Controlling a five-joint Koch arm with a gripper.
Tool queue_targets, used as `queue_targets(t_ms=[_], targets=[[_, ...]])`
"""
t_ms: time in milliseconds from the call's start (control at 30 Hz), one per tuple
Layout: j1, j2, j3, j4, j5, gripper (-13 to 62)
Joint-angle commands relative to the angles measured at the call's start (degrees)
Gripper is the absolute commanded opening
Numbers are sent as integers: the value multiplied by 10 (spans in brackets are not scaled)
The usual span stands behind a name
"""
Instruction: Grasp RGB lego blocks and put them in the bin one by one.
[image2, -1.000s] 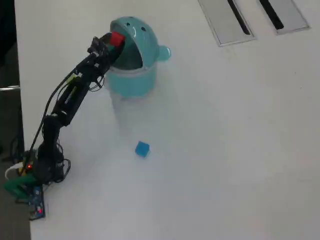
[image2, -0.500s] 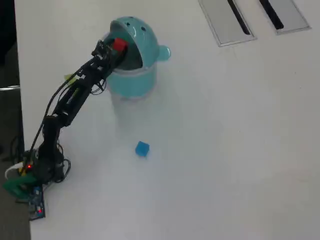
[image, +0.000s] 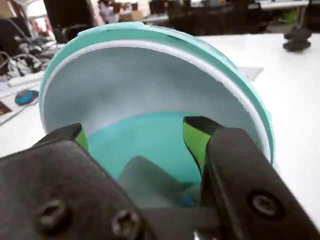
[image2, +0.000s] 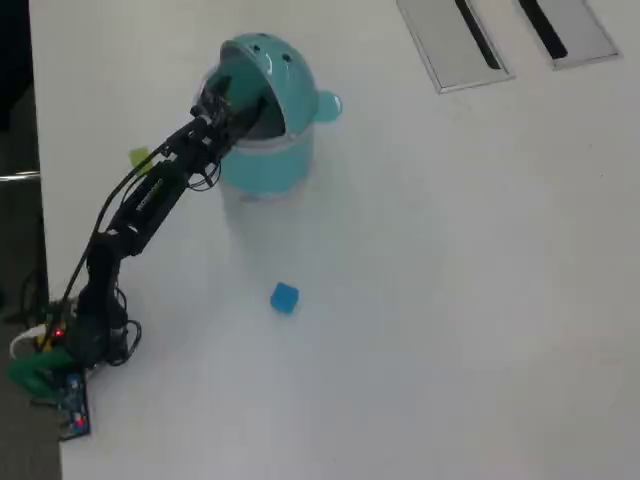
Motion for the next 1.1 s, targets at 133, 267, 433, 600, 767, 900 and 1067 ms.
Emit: queue_targets(t_ms=[133, 267, 433, 600, 767, 900, 1067], targets=[[-22, 102, 20, 7, 9, 343], [-44, 156, 100, 0, 9, 336], [-60, 203, 163, -13, 8, 336], [-77, 259, 262, -47, 8, 336], [-99, 317, 373, -100, 8, 335], [-114, 356, 453, -154, 4, 332], [-134, 393, 515, -188, 3, 330]])
